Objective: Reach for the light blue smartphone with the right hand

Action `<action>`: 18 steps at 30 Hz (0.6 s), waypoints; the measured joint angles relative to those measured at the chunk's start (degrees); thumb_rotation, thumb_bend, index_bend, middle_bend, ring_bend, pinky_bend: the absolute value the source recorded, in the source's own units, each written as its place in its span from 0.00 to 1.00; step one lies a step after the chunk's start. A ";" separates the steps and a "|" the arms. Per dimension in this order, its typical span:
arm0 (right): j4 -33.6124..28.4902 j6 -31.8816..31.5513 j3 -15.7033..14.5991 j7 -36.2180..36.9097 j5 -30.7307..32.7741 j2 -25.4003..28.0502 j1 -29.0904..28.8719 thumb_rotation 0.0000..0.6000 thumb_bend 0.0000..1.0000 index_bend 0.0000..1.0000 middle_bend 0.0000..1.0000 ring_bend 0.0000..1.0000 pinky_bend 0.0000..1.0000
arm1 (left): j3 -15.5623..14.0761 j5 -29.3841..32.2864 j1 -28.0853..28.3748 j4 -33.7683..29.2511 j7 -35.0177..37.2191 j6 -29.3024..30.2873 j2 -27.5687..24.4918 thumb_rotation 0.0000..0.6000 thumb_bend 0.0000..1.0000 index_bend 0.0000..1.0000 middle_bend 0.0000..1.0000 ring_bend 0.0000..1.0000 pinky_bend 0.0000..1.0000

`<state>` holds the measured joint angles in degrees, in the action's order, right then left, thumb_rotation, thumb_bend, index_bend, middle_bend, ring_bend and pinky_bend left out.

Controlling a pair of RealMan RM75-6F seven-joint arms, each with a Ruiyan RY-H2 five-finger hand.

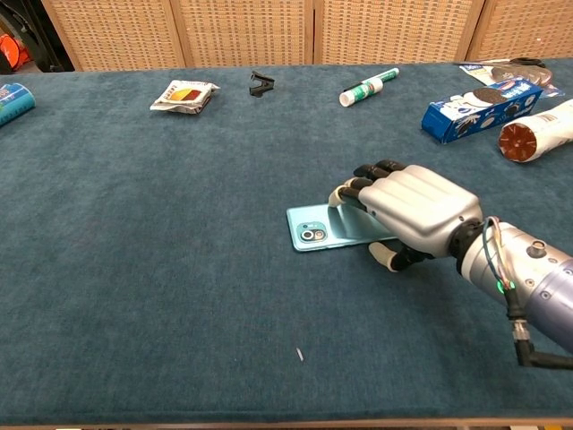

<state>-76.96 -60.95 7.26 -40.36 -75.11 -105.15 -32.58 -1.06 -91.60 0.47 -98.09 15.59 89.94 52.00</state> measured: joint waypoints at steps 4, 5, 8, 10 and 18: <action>0.74 -0.49 0.04 1.35 -0.66 -0.40 -0.28 1.00 0.75 0.35 0.33 0.21 0.16 | 0.07 0.19 0.02 0.01 -0.05 -0.06 0.03 1.00 0.00 0.00 0.00 0.00 0.00; 0.81 -0.64 0.05 1.74 -0.83 -0.46 -0.32 1.00 0.76 0.35 0.34 0.22 0.16 | 0.08 0.22 0.03 0.01 -0.09 -0.11 0.04 1.00 0.00 0.00 0.00 0.00 0.00; 0.16 -0.99 0.76 2.86 -0.90 -0.43 -0.64 1.00 0.80 0.37 0.36 0.25 0.17 | 0.05 0.24 0.16 -0.06 -0.50 -0.45 0.13 1.00 0.00 0.00 0.00 0.00 0.00; -0.75 -0.91 1.79 3.00 -0.07 -0.31 -0.99 1.00 0.82 0.38 0.38 0.26 0.17 | 0.05 0.30 0.20 -0.17 -0.72 -0.56 0.18 1.00 0.00 0.00 0.00 0.00 0.00; -3.33 -0.21 5.86 0.46 4.32 0.09 -3.58 1.00 0.84 0.38 0.39 0.27 0.17 | 0.03 0.25 0.15 -0.20 -0.65 -0.48 0.16 1.00 0.00 0.00 0.00 0.00 0.00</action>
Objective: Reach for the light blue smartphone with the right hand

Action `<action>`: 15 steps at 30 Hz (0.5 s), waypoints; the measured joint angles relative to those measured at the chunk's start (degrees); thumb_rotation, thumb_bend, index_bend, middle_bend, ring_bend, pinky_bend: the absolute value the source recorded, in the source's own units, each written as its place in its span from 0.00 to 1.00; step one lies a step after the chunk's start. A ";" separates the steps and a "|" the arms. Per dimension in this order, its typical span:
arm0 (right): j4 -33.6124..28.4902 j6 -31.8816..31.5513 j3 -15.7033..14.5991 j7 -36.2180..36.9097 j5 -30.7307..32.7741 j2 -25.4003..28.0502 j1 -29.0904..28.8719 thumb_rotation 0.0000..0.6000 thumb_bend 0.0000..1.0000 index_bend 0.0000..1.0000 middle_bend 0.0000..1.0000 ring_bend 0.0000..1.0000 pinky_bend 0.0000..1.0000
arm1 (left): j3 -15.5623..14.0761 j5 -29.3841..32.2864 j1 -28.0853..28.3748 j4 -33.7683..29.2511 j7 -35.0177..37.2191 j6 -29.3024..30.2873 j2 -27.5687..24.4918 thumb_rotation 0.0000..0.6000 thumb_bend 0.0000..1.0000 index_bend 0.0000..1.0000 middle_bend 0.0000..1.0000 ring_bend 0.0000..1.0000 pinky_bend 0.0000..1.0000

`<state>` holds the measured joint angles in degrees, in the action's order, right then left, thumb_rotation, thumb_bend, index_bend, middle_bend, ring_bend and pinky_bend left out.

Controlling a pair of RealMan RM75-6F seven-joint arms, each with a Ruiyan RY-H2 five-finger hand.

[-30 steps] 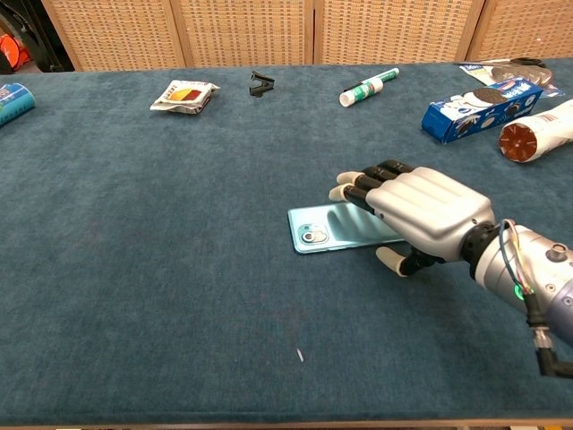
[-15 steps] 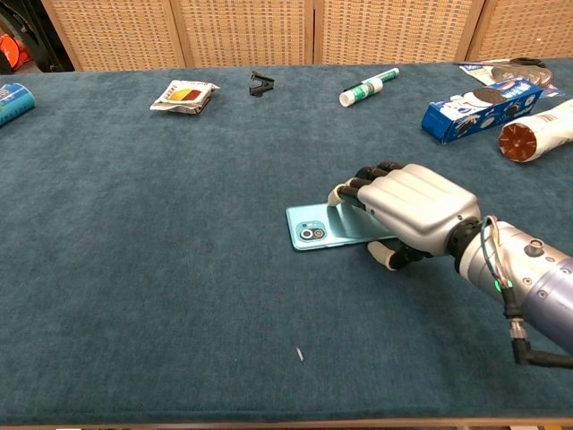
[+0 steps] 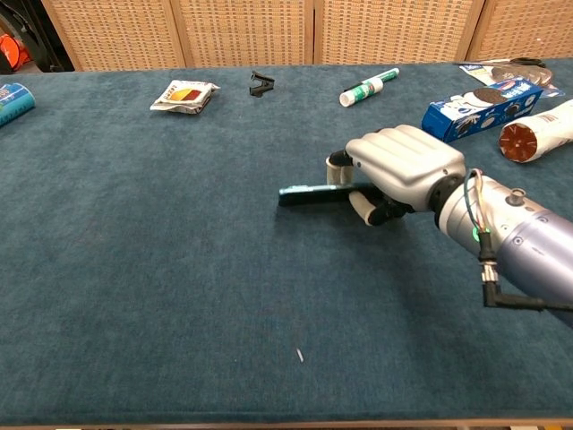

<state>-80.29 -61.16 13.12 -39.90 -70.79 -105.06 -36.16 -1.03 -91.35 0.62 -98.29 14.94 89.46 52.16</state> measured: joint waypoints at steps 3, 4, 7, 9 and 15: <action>0.17 0.44 1.21 -0.92 1.39 -0.23 -1.10 1.00 0.85 0.38 0.39 0.27 0.17 | -0.03 -0.05 0.04 0.00 -0.07 -0.10 0.01 1.00 0.00 0.00 0.00 0.00 0.00; 0.36 0.62 1.60 -1.25 1.87 -0.36 -1.48 1.00 0.85 0.38 0.39 0.27 0.17 | -0.04 -0.05 0.05 -0.01 -0.08 -0.12 0.00 1.00 0.00 0.00 0.00 0.00 0.00; 1.49 1.30 3.16 -2.59 3.77 -0.92 -3.02 1.00 0.71 0.38 0.34 0.26 0.17 | -0.02 0.02 0.04 -0.06 0.06 -0.12 -0.06 1.00 0.00 0.00 0.00 0.00 0.00; 2.61 1.93 4.39 -3.39 5.26 -1.32 -4.13 1.00 0.57 0.36 0.27 0.20 0.17 | 0.02 0.08 0.01 -0.05 0.29 -0.04 -0.11 1.00 0.00 0.00 0.00 0.00 0.00; 7.60 3.57 6.78 -4.41 9.18 -2.24 -7.03 1.00 0.23 0.23 0.06 0.00 0.13 | 0.09 0.41 0.16 0.11 0.92 -0.46 -0.33 1.00 0.00 0.00 0.00 0.00 0.00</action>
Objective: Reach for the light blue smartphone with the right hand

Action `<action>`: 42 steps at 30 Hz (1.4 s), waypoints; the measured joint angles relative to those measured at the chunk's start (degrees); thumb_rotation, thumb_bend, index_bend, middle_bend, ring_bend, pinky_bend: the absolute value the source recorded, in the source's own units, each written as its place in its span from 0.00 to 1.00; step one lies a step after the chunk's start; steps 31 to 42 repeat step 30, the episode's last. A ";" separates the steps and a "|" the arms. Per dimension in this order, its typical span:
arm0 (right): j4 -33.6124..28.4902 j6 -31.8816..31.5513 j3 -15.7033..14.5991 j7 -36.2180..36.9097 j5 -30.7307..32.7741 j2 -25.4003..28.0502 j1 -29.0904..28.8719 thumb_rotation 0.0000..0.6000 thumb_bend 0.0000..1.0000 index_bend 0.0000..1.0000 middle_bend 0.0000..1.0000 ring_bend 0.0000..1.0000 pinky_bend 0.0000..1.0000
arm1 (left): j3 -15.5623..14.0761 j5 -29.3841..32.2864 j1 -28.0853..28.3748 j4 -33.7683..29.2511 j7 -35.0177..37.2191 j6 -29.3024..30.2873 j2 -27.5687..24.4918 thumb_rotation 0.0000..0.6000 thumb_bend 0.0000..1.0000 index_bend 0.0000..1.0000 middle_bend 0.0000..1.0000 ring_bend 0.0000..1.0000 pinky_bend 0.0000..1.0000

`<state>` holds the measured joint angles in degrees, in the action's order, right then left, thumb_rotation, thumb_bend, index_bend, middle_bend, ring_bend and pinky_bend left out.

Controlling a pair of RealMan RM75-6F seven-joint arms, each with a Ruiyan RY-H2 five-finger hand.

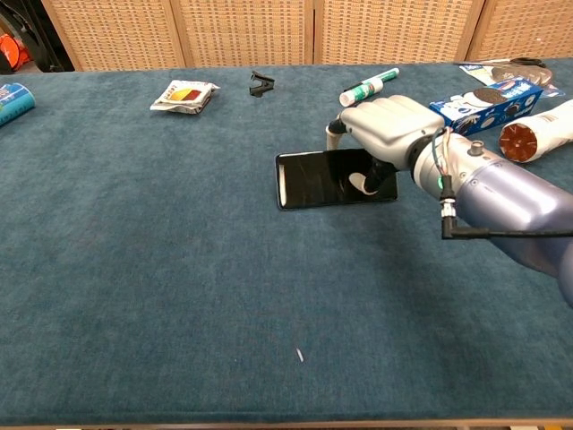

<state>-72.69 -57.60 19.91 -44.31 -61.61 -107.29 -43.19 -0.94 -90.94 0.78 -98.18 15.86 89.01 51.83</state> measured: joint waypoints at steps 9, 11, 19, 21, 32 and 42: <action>1.61 -0.91 1.15 1.54 -0.01 0.23 -2.70 1.00 0.14 0.20 0.01 0.00 0.10 | 0.18 0.37 -0.05 0.20 0.75 0.06 -0.18 1.00 0.00 0.00 0.00 0.00 0.00; -1.52 -2.05 0.59 2.34 -1.24 1.73 -2.02 1.00 0.13 0.20 0.01 0.00 0.10 | 0.08 0.05 -0.05 0.22 0.64 0.05 -0.18 1.00 0.00 0.00 0.00 0.00 0.00; -16.06 -12.15 -6.31 9.87 -11.30 12.80 6.30 1.00 0.01 0.15 0.00 0.00 0.01 | 0.15 -1.23 -0.23 1.05 0.72 1.45 0.22 1.00 0.00 0.00 0.00 0.00 0.00; -17.92 -15.03 -9.30 13.24 -14.62 16.89 9.19 1.00 0.00 0.10 0.00 0.00 0.00 | 0.32 -1.94 -0.32 1.73 0.24 2.63 0.90 1.00 0.00 0.00 0.00 0.00 0.00; -18.41 -25.60 -18.09 26.47 -25.16 27.71 19.69 1.00 0.00 0.07 0.00 0.00 0.00 | 0.16 -2.64 -0.36 1.57 -2.91 2.65 2.42 1.00 0.00 0.00 0.00 0.00 0.00; -18.41 -25.60 -18.09 26.47 -25.16 27.71 19.69 1.00 0.00 0.07 0.00 0.00 0.00 | 0.16 -2.64 -0.36 1.57 -2.91 2.65 2.42 1.00 0.00 0.00 0.00 0.00 0.00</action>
